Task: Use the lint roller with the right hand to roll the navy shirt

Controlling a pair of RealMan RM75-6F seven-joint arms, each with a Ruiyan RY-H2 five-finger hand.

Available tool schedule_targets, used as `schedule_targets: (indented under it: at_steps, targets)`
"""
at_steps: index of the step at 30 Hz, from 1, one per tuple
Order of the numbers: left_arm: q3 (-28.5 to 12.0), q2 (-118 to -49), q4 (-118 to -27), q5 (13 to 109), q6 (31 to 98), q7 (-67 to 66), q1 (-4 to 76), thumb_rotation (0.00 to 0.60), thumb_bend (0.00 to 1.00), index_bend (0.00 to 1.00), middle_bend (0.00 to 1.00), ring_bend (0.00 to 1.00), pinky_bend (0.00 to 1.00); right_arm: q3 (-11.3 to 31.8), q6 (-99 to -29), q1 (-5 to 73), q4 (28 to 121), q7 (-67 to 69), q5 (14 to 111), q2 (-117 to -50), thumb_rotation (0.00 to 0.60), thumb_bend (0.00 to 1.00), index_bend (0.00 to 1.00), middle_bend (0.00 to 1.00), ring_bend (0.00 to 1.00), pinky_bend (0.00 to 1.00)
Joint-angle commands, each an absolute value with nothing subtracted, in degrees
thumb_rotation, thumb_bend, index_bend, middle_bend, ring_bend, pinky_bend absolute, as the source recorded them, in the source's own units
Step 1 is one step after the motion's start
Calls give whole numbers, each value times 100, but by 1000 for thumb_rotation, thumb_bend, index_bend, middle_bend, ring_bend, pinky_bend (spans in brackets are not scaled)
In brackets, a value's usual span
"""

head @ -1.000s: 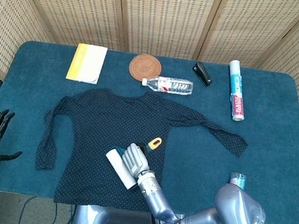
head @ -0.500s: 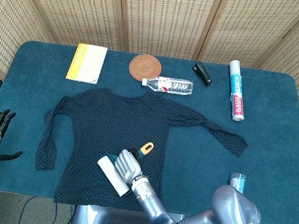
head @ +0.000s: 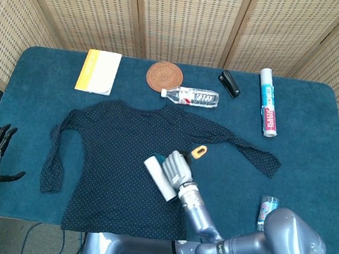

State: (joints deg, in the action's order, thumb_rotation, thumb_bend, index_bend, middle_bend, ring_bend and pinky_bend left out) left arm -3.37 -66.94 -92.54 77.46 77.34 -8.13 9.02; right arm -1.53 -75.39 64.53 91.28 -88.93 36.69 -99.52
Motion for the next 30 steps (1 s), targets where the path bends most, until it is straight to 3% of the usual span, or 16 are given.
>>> schedule_targets:
  at_steps: [1,5,7,9,10,12,13,16,21,24,26,27,28,30]
  targets:
    - [-332,-6699,-9263,7748,7735,-835,904,600,0,0,0,0,0,-170,-7495,6248,9012,-8627,3623,-9665,600,808,732,1000,1000,1000]
    - [-322,-6715,-9269,7757,7737,-877,907,600,0,0,0,0,0,-116,-7428,6134,8944,-8454,3566,-9551,600,807,723,1000,1000,1000]
    - [-317,-6720,-9275,7757,7736,-893,908,600,0,0,0,0,0,-69,-7382,6077,8926,-8339,3558,-9526,600,786,669,1000,1000,1000]
    - [-318,-6721,-9276,7752,7741,-897,905,600,0,0,0,0,0,-38,-7374,6045,8905,-8287,3566,-9517,600,643,473,1000,1000,1000]
    - [-319,-6720,-9277,7750,7745,-898,904,600,0,0,0,0,0,-9,-7386,6024,8893,-8236,3594,-9514,600,489,288,1000,1000,1000]
    - [-316,-6719,-9276,7751,7748,-893,901,600,0,0,0,0,0,17,-7398,5993,8873,-8144,3676,-9508,600,250,51,1000,1000,1000]
    - [-317,-6717,-9273,7750,7747,-885,900,600,0,0,0,0,0,39,-7417,5966,8873,-8060,3743,-9490,600,167,3,1000,1000,1000]
    - [-319,-6708,-9274,7750,7748,-862,899,600,0,0,0,0,0,55,-7464,5886,8930,-7888,3915,-9379,600,100,0,1000,1000,1000]
    - [-317,-6664,-9305,7792,7789,-778,881,600,0,0,0,0,0,5,-7675,5556,9343,-7311,4341,-8842,600,99,0,1000,1000,1000]
    - [-308,-6626,-9336,7861,7857,-697,853,600,0,0,0,0,0,-172,-7799,5207,9468,-6453,5039,-8417,600,98,0,996,1000,1000]
    - [-300,-6598,-9352,7915,7908,-651,832,600,0,0,0,0,0,-320,-7935,4916,9377,-5637,5689,-8170,600,89,0,932,980,969]
    - [-296,-6588,-9359,7945,7937,-629,822,600,0,0,0,0,0,-371,-8096,4736,9298,-5168,5999,-8074,600,80,0,886,950,927]
    - [-289,-6580,-9364,7969,7961,-608,810,600,0,0,0,0,0,-426,-8210,4578,9203,-4747,6259,-8003,600,59,0,787,865,815]
    - [-270,-6561,-9363,8047,8025,-548,783,600,0,0,0,0,0,-521,-8417,4144,9079,-3700,6610,-7811,600,18,0,543,594,497]
